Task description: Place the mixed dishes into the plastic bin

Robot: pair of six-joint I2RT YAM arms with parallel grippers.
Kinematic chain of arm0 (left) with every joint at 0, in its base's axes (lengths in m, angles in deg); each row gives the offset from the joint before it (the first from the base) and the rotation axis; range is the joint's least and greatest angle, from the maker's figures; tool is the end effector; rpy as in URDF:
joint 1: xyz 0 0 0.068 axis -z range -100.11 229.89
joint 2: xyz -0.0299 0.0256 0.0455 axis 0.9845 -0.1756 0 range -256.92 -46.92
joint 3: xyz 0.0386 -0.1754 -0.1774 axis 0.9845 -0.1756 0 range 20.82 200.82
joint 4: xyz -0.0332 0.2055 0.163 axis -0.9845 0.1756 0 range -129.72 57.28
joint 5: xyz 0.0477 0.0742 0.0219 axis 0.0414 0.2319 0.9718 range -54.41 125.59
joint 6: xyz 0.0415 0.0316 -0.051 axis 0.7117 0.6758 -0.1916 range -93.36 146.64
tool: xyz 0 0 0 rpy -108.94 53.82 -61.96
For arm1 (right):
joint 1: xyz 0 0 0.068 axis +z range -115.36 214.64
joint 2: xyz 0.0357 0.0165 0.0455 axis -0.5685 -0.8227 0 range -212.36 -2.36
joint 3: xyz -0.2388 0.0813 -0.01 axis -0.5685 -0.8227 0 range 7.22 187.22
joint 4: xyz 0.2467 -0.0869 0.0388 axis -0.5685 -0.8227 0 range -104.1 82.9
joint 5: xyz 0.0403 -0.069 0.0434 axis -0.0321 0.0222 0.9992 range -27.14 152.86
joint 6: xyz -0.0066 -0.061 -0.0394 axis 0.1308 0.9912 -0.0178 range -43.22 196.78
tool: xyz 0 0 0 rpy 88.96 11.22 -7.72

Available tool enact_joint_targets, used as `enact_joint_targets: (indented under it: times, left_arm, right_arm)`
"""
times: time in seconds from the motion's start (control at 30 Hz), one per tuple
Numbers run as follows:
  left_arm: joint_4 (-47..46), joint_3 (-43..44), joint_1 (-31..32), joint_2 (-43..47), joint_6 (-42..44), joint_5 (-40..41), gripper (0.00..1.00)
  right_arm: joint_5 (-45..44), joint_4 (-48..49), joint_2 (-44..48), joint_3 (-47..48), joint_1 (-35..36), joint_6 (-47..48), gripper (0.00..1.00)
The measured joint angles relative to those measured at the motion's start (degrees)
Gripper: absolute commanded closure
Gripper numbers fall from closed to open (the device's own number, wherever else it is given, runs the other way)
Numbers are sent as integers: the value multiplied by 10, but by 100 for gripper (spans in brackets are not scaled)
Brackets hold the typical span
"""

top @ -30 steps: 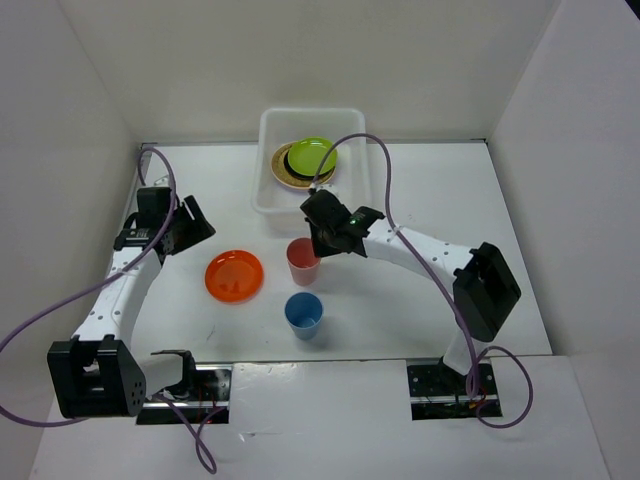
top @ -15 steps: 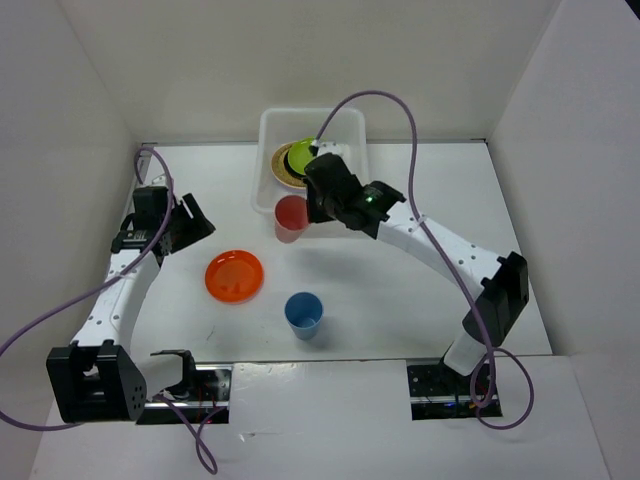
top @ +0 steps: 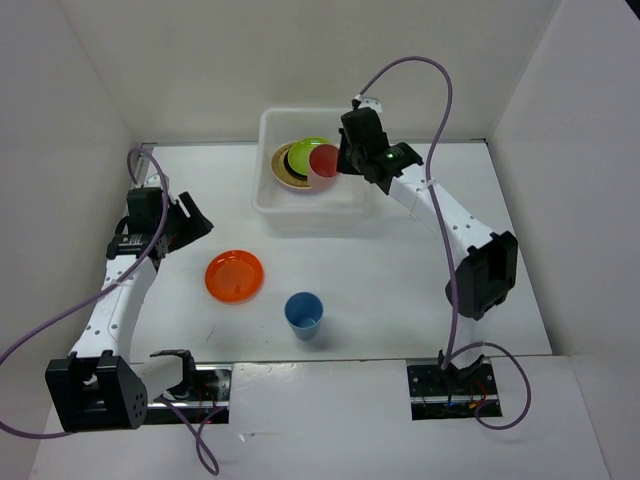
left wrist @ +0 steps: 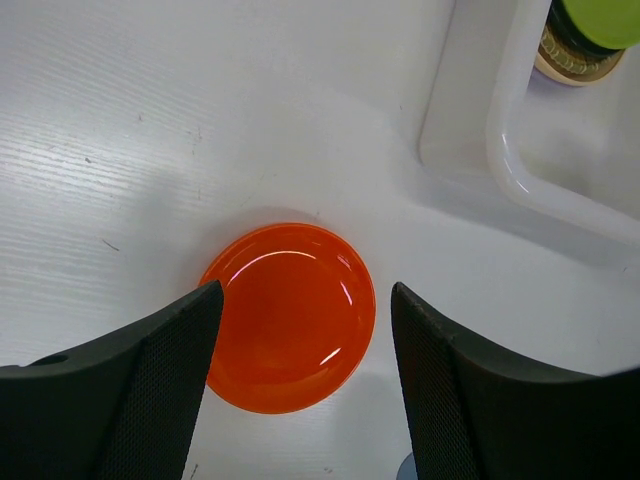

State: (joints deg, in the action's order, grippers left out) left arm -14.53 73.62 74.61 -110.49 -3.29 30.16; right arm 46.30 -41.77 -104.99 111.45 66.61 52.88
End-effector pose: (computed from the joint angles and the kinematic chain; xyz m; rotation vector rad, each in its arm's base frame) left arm 0.2749 0.0196 0.2646 -0.6192 2.1284 -0.3439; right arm 0.3742 0.2131 0.3454 0.0179 2.1328 0.2667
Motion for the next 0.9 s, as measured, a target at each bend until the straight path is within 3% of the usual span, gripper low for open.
enact_joint_targets:
  times: [0.27, 0.9]
  left_arm:
    - [-1, -3, -6, 3, 0, -13, 24]
    - [-3, -3, -11, 3, 2, -32, 24]
  right_arm:
    - [3, 0, -80, 3, -16, 4, 100]
    - [-4, -27, -116, -7, -32, 11, 100]
